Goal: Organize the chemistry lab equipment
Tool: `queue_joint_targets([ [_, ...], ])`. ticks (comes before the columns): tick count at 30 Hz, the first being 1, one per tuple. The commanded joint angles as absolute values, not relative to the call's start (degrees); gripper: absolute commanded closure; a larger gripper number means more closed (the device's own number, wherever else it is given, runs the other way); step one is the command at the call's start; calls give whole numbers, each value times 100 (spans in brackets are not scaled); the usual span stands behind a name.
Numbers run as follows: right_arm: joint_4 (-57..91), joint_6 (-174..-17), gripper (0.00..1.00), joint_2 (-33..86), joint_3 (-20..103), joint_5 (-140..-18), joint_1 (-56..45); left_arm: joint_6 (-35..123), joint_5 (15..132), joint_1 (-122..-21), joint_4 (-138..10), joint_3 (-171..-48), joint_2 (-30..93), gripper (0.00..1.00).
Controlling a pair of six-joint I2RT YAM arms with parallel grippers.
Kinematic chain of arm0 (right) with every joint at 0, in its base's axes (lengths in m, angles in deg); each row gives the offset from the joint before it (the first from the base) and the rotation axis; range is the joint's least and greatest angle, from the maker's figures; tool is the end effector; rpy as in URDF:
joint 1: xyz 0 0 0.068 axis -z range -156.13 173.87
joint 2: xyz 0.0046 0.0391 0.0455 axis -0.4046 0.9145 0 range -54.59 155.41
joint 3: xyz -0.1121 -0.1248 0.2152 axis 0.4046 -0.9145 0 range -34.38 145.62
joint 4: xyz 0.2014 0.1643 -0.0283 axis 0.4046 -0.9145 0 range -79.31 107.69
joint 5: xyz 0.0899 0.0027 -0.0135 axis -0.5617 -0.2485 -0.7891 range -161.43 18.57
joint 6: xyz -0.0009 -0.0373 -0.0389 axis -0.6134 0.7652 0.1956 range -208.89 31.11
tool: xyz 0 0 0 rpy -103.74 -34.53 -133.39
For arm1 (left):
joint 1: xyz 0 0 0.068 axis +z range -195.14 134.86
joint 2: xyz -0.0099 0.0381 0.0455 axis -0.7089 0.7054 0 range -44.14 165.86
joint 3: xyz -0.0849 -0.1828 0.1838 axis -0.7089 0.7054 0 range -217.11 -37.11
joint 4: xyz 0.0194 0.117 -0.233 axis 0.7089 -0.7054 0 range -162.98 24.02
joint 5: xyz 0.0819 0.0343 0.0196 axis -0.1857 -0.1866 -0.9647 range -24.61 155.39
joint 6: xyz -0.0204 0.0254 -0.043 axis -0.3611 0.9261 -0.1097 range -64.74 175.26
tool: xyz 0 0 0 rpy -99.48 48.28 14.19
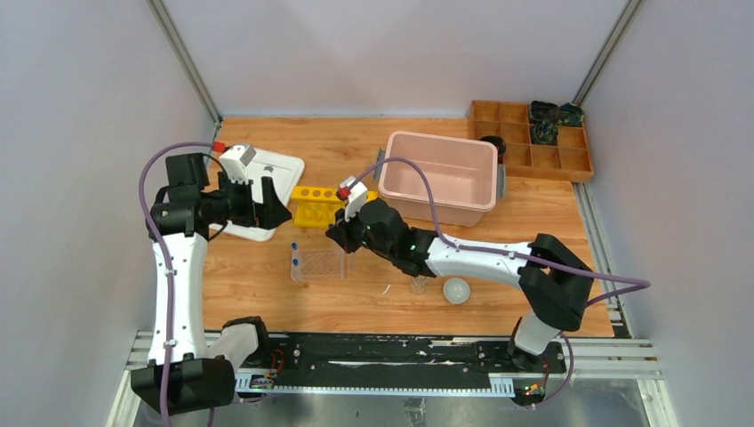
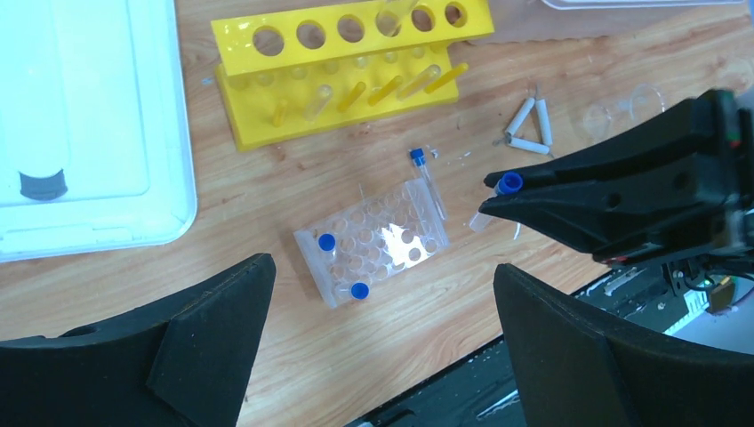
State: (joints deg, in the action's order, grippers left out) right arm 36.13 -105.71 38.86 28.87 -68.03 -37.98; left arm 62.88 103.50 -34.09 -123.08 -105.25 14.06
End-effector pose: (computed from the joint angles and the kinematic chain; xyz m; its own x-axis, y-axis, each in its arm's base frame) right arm 0.1836 0.3386 0.2834 -0.3387 -0.0207 -0.9407 -0.7885 0.5518 0.2717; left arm 0.1821 0.0132 0.3644 -0.6787 -0.0262 -0.7340 0.3543 0.8637 -0.3585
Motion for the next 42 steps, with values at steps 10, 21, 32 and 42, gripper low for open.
queue_joint_targets([
  [10,6325,-9259,100,5008,2416,-6952,-4078,6168,10128,-3433,-12276,-10646,1554,0],
  [21,6750,-9135,100,5530,2477,-6968,-4205,6193,10160,-3433,-12275,-10664,1604,0],
  [32,7009,-9063,100,5790,2504,-6910,-4202,6237,10116,-3433,-12276,-10655,1551,0],
  [42,7177,-9038,100,5881,2416,-6795,-4205,6238,10107,-3434,-12276,-10663,1546,0],
])
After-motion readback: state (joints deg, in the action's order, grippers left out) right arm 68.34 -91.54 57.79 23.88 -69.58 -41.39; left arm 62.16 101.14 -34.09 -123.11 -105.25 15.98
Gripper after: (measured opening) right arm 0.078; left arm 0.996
